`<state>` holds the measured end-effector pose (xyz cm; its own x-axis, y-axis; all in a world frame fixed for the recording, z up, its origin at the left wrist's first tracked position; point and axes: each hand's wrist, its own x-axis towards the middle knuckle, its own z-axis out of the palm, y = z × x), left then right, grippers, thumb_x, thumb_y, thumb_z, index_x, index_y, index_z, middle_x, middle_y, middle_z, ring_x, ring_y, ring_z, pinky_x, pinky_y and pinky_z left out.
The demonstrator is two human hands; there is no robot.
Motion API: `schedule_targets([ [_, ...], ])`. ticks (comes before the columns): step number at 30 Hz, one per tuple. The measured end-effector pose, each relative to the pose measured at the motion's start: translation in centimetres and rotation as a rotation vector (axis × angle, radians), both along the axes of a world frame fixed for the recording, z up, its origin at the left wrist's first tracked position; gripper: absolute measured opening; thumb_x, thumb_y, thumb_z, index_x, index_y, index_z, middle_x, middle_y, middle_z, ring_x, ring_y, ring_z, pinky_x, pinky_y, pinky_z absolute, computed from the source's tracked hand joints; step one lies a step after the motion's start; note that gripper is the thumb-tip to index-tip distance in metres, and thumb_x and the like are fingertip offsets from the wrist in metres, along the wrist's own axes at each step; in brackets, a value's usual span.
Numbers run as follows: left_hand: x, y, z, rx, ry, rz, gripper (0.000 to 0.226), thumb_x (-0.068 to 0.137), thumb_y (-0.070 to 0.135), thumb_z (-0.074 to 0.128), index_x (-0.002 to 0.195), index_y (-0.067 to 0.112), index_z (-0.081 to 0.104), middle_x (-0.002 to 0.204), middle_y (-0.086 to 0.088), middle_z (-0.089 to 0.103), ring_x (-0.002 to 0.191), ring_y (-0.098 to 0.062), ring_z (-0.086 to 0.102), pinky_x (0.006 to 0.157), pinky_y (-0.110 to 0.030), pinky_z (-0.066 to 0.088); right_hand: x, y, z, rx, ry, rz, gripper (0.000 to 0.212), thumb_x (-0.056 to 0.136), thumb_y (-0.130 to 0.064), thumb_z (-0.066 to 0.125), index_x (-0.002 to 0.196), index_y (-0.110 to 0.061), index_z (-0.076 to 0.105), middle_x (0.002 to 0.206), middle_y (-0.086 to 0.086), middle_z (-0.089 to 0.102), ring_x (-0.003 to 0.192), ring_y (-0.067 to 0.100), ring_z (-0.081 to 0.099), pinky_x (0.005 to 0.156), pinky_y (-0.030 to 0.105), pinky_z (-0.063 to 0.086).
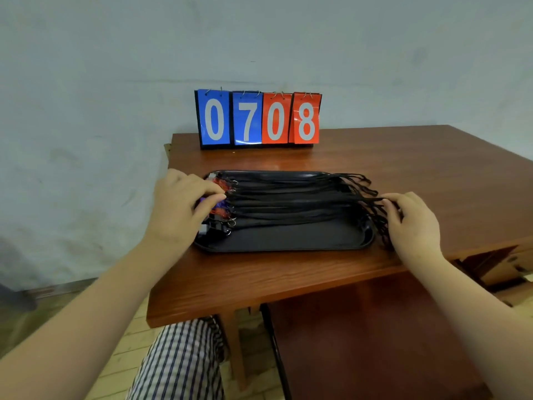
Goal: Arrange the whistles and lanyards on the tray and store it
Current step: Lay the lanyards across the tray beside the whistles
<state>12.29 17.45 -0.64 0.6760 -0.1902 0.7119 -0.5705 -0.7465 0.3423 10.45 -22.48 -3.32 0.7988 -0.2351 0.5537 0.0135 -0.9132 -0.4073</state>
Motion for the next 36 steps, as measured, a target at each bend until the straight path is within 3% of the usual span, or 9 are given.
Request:
schedule_targets([
  [4, -0.8, -0.3, -2.7, -0.052, 0.083, -0.002, 0.024, 0.093, 0.042, 0.059, 0.094, 0.023, 0.073, 0.083, 0.012, 0.064, 0.09, -0.013, 0.041, 0.081, -0.034, 0.039, -0.5, -0.4, -1.7, 0.043, 0.005, -0.068, 0.024, 0.101, -0.026, 0.051, 0.11, -0.014, 0.069, 0.094, -0.006, 0.057, 0.077, 0.013, 0.052, 0.068, 0.029, 0.04],
  [8, -1.6, -0.9, -3.1, -0.103, 0.134, 0.048, 0.015, 0.087, 0.031, 0.068, 0.093, 0.017, 0.07, 0.089, 0.004, 0.059, 0.095, -0.009, 0.04, 0.08, -0.008, 0.034, -0.7, -0.4, -1.9, 0.14, -0.015, -0.129, 0.021, 0.1, -0.028, 0.054, 0.104, -0.015, 0.069, 0.091, -0.005, 0.056, 0.073, 0.009, 0.049, 0.069, 0.028, 0.037],
  [10, -1.6, -0.7, -3.1, -0.051, 0.121, 0.04, 0.017, 0.087, 0.032, 0.066, 0.093, 0.017, 0.07, 0.09, 0.004, 0.062, 0.095, -0.011, 0.042, 0.081, -0.014, 0.035, -0.7, -0.5, -2.1, 0.15, -0.008, -0.139, 0.021, 0.1, -0.027, 0.054, 0.106, -0.014, 0.069, 0.091, -0.004, 0.055, 0.073, 0.009, 0.048, 0.07, 0.027, 0.037],
  [14, -1.4, -0.6, -3.5, 0.12, 0.067, -0.053, 0.014, 0.091, 0.027, 0.065, 0.099, 0.019, 0.073, 0.099, 0.008, 0.069, 0.101, -0.017, 0.05, 0.084, -0.039, 0.041, -0.5, -0.9, -2.3, 0.183, 0.008, -0.163, 0.025, 0.101, -0.024, 0.05, 0.113, -0.012, 0.069, 0.098, -0.002, 0.055, 0.08, 0.013, 0.051, 0.074, 0.028, 0.038],
  [17, -1.5, -0.7, -3.8, 0.175, 0.072, -0.085, 0.012, 0.091, 0.017, 0.068, 0.103, 0.02, 0.073, 0.102, 0.009, 0.069, 0.104, -0.014, 0.048, 0.086, -0.034, 0.039, -0.5, -0.9, -2.3, 0.195, 0.033, -0.161, 0.026, 0.101, -0.022, 0.048, 0.115, -0.013, 0.068, 0.099, -0.001, 0.053, 0.082, 0.015, 0.051, 0.074, 0.029, 0.039],
  [22, -1.2, -0.7, -4.0, 0.202, 0.152, -0.088, 0.015, 0.089, 0.023, 0.059, 0.1, 0.024, 0.07, 0.099, 0.013, 0.067, 0.103, -0.01, 0.046, 0.085, -0.028, 0.031, -0.5, -0.8, -2.3, 0.212, 0.03, -0.16, 0.022, 0.099, -0.019, 0.05, 0.109, -0.015, 0.069, 0.094, -0.002, 0.053, 0.079, 0.015, 0.051, 0.071, 0.028, 0.038],
  [26, -1.3, -0.9, -3.9, 0.19, 0.184, -0.063, 0.013, 0.088, 0.013, 0.067, 0.096, 0.023, 0.066, 0.094, 0.011, 0.064, 0.1, -0.012, 0.048, 0.084, -0.029, 0.03, -0.6, -0.6, -2.1, 0.234, 0.017, -0.146, 0.02, 0.097, -0.019, 0.051, 0.105, -0.017, 0.069, 0.092, -0.002, 0.055, 0.078, 0.016, 0.053, 0.069, 0.029, 0.038],
  [32, -1.3, -0.8, -3.8, 0.189, 0.173, -0.064, 0.013, 0.088, 0.021, 0.047, 0.088, 0.026, 0.06, 0.093, 0.013, 0.061, 0.101, -0.008, 0.043, 0.082, -0.024, 0.024, -0.8, -0.7, -2.3, 0.225, -0.011, -0.13, 0.016, 0.096, -0.019, 0.053, 0.102, -0.02, 0.067, 0.086, -0.004, 0.053, 0.08, 0.017, 0.052, 0.069, 0.03, 0.039],
  [36, -1.1, -0.8, -4.1, 0.228, 0.155, -0.043, 0.017, 0.088, 0.019, 0.049, 0.086, 0.024, 0.065, 0.094, 0.011, 0.064, 0.102, -0.007, 0.04, 0.082, -0.025, 0.023, -0.7, -0.6, -2.4, 0.229, -0.023, -0.099, 0.012, 0.095, -0.017, 0.053, 0.1, -0.02, 0.064, 0.092, -0.003, 0.056, 0.084, 0.018, 0.054, 0.071, 0.031, 0.043],
])
